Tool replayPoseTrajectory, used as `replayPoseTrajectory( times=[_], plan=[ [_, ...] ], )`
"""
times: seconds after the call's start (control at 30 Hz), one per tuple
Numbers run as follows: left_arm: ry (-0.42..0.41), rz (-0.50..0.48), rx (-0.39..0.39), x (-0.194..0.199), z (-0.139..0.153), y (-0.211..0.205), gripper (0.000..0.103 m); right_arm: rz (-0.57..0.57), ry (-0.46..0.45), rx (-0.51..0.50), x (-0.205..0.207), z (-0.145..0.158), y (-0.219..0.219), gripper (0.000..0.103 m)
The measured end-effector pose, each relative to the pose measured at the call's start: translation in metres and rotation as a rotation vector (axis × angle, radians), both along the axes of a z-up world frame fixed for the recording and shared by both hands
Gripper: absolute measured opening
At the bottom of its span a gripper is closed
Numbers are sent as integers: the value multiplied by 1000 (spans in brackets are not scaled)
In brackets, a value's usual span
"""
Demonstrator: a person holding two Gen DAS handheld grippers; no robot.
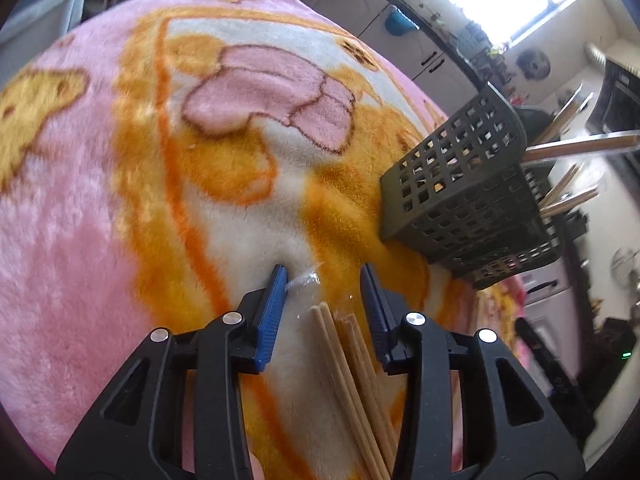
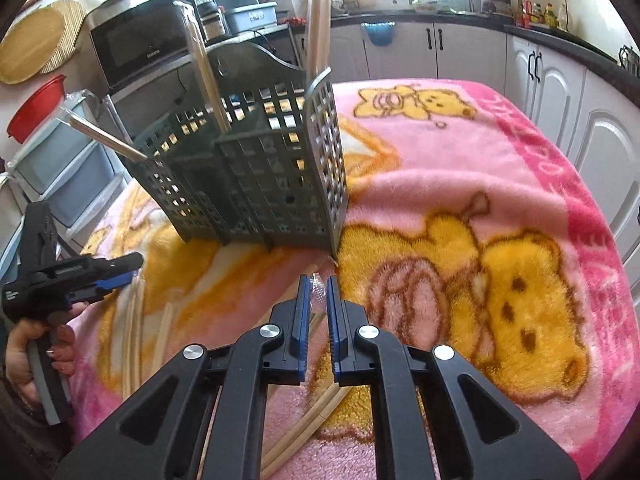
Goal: Organize utensils
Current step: 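Lift both held chopsticks and carry them above the green caddy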
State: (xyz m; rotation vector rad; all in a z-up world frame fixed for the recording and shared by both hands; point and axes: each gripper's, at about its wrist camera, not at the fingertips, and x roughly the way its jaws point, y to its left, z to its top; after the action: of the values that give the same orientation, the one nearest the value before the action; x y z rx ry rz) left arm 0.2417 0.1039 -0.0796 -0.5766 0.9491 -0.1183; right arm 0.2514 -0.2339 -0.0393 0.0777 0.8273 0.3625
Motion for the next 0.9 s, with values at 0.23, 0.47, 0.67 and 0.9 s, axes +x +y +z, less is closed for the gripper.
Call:
replayPoseTrajectory(
  times=[0.23,0.47,0.67,0.9],
  plan=[
    [-6,6,79,2,-4,2,3,-2,-39,18,-4,17,-1,8],
    [-119,1,10,-21,32,11,1,15,-89,69,-13,42,-3,8],
    [-278,-62,10,-46,91,-5,1,37,-145,126,-23,69,-3,7],
    [-432,-176,11,-63,148,-42,1,56,-216,161,-42,101,-3,5]
  ],
)
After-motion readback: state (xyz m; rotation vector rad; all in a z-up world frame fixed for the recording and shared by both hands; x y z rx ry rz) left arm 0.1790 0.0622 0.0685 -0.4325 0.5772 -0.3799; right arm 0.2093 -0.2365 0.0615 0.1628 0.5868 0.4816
